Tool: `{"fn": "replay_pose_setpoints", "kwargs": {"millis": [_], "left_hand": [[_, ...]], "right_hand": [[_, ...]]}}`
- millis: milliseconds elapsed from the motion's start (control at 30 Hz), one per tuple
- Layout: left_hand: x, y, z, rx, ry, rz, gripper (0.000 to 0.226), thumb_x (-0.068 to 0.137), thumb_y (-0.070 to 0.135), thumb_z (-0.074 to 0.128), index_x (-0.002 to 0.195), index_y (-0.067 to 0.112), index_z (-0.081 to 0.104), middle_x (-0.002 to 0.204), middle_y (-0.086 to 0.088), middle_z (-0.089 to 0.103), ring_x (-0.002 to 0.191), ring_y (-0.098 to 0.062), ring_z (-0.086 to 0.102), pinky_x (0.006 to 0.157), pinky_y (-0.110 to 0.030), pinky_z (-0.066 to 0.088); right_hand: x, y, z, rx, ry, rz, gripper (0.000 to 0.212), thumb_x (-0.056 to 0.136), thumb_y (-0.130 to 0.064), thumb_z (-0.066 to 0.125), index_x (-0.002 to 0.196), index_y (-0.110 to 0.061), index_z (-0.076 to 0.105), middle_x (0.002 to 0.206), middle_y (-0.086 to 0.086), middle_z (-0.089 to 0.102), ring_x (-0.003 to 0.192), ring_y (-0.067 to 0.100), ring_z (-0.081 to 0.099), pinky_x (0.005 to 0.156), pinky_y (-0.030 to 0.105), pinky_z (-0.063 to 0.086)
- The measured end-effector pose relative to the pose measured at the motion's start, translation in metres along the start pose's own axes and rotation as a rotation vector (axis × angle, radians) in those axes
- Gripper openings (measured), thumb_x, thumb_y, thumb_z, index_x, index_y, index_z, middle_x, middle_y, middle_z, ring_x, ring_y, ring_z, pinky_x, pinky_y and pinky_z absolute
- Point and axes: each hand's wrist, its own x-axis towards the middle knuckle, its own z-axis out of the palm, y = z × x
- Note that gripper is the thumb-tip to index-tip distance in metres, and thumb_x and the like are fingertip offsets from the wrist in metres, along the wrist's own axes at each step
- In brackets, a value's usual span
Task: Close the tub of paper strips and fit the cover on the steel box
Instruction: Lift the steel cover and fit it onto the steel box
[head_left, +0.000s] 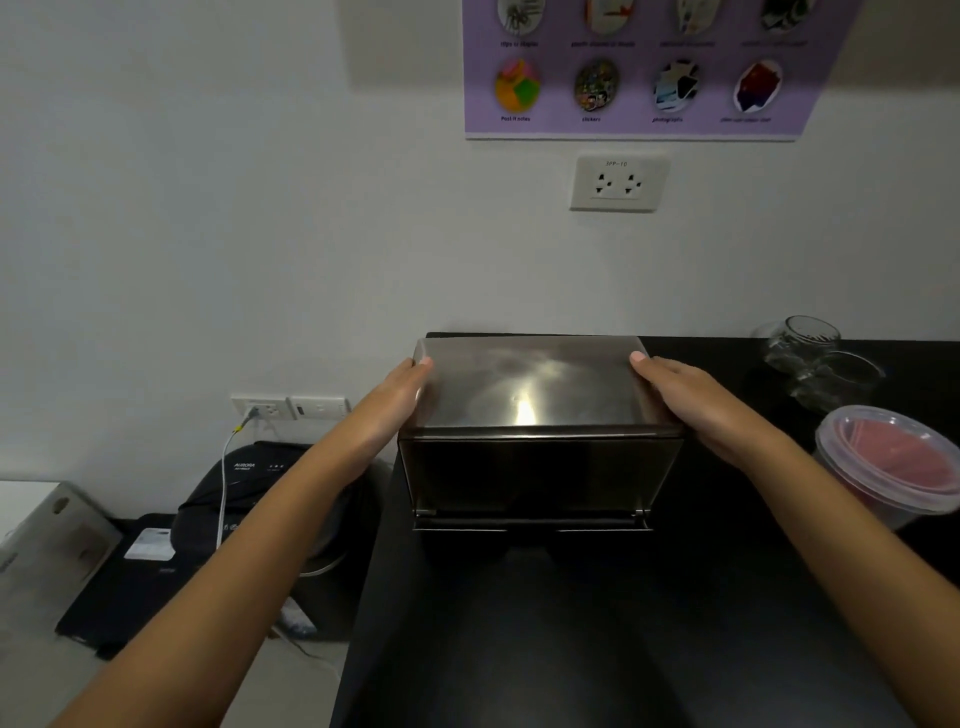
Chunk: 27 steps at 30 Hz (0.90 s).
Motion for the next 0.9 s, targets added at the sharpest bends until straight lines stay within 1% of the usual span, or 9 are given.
{"fn": "replay_pose_setpoints", "kwargs": {"millis": [67,100,167,233,367,433,567,667,900], "left_hand": [[-0.003,-0.007,-0.008,-0.021,0.042,0.005,0.043,0.092,0.042,0.043,0.131,0.026,0.048,0.144,0.0,0.043,0.126,-0.015,0.046,0.111,-0.034,0.029],[-0.006,-0.011,-0.011,-0.053,0.068,0.005,0.036,0.091,0.039,0.048,0.124,0.027,0.055,0.139,0.0,0.05,0.118,-0.013,0.053,0.108,-0.035,0.035],[-0.011,-0.019,-0.014,-0.11,0.086,0.003,0.045,0.088,0.038,0.054,0.128,0.018,0.054,0.136,-0.002,0.054,0.117,-0.014,0.054,0.107,-0.035,0.037],[-0.017,-0.022,-0.014,-0.1,0.09,-0.004,0.056,0.085,0.043,0.056,0.133,0.016,0.049,0.134,0.001,0.055,0.116,-0.012,0.053,0.102,-0.028,0.038],[-0.023,-0.022,-0.007,-0.049,0.088,0.046,0.06,0.08,0.046,0.06,0.133,0.021,0.05,0.124,0.004,0.062,0.103,0.0,0.058,0.082,-0.012,0.043],[-0.024,-0.021,-0.005,-0.073,0.09,0.049,0.062,0.079,0.045,0.062,0.134,0.019,0.049,0.127,0.001,0.061,0.11,-0.008,0.059,0.091,-0.02,0.044],[-0.025,-0.022,-0.004,-0.108,0.093,0.023,0.064,0.08,0.043,0.063,0.136,0.017,0.046,0.131,-0.002,0.059,0.117,-0.015,0.056,0.104,-0.032,0.041],[-0.026,-0.022,-0.003,-0.124,0.095,0.012,0.065,0.079,0.044,0.063,0.137,0.018,0.045,0.132,-0.003,0.058,0.117,-0.017,0.056,0.107,-0.037,0.04],[-0.028,-0.024,-0.001,-0.161,0.067,0.018,0.062,0.081,0.044,0.061,0.137,0.022,0.045,0.132,0.001,0.059,0.119,-0.017,0.055,0.108,-0.043,0.039]], "right_hand": [[-0.005,0.005,-0.005,0.076,-0.003,-0.017,0.057,0.088,-0.049,0.042,0.136,-0.018,0.038,0.14,0.006,0.044,0.122,0.022,0.045,0.104,0.038,0.035],[-0.009,0.008,-0.009,0.131,-0.023,-0.025,0.05,0.089,-0.045,0.042,0.132,-0.019,0.043,0.133,0.005,0.051,0.113,0.018,0.051,0.096,0.034,0.041],[-0.017,0.013,-0.018,0.25,-0.087,-0.023,0.036,0.09,-0.038,0.044,0.121,-0.021,0.054,0.115,0.0,0.061,0.1,0.012,0.057,0.078,0.026,0.046],[-0.022,0.018,-0.026,0.312,-0.159,-0.025,0.027,0.085,-0.037,0.052,0.108,-0.026,0.061,0.11,-0.004,0.065,0.103,0.012,0.06,0.072,0.024,0.047],[-0.027,0.02,-0.029,0.245,-0.193,-0.056,0.063,0.067,-0.044,0.062,0.125,-0.023,0.051,0.114,-0.006,0.059,0.105,0.01,0.056,0.073,0.022,0.046],[-0.027,0.02,-0.026,0.231,-0.167,-0.074,0.067,0.068,-0.043,0.062,0.13,-0.02,0.047,0.112,-0.008,0.058,0.101,0.007,0.055,0.073,0.022,0.045],[-0.025,0.023,-0.024,0.225,-0.139,-0.083,0.061,0.076,-0.04,0.06,0.132,-0.02,0.045,0.125,-0.001,0.052,0.104,0.01,0.052,0.073,0.022,0.044],[-0.025,0.026,-0.023,0.227,-0.136,-0.099,0.06,0.078,-0.039,0.059,0.132,-0.02,0.044,0.132,0.001,0.049,0.107,0.011,0.049,0.073,0.02,0.043],[-0.022,0.028,-0.022,0.217,-0.109,-0.129,0.06,0.078,-0.038,0.059,0.133,-0.018,0.042,0.137,0.001,0.047,0.087,-0.003,0.05,0.067,0.014,0.042]]}}
